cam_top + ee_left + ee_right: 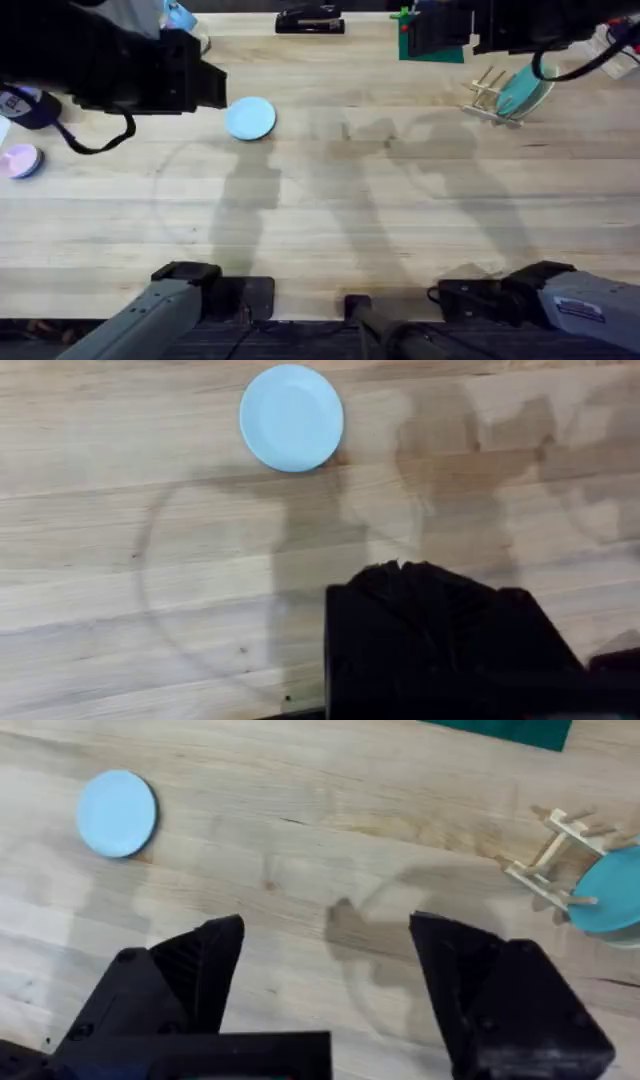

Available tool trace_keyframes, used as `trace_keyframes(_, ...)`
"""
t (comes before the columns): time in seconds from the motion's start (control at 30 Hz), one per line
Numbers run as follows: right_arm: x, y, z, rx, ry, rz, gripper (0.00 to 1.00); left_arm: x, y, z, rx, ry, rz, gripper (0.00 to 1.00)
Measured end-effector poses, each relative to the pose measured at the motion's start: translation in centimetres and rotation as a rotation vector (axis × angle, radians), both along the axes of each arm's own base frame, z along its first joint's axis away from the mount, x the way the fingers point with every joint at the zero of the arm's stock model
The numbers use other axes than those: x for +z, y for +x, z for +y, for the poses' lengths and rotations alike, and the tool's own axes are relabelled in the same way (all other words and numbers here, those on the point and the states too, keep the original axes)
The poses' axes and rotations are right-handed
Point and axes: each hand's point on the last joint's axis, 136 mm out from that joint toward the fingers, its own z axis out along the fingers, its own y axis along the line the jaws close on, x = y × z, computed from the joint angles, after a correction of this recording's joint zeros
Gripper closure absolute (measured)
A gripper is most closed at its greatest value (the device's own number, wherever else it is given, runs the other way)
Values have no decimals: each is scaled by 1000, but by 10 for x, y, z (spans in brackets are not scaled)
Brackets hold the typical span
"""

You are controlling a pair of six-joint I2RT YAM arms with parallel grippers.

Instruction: Pick up the plates from the table one by one and place each into a slot on the dish rack.

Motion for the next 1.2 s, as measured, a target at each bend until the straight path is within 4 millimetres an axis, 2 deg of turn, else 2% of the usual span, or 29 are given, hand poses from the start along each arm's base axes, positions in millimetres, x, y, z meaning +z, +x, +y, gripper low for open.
trace_keyframes(0.3, 0, 0, 0, 0, 0, 0, 6, -13, 11, 14, 36, -165, 41, 960)
trace_keyframes(0.53, 0, 0, 0, 0, 0, 0, 7, -42, 34, 10, 8, -304, 169, 960)
trace_keyframes(0.73, 0, 0, 0, -1, 1, 0, 8, -58, 47, 10, -13, -392, 220, 960)
trace_keyframes(0.83, 0, 0, 0, -9, 7, 3, 8, -62, 52, 14, -16, -431, 225, 960)
trace_keyframes(1.03, 0, 0, 0, -15, 11, 5, 7, -69, 58, 35, 15, -480, 218, 960)
trace_keyframes(1.2, 0, 0, 0, -15, 11, 5, 7, -75, 60, 37, 8, -493, 230, 960)
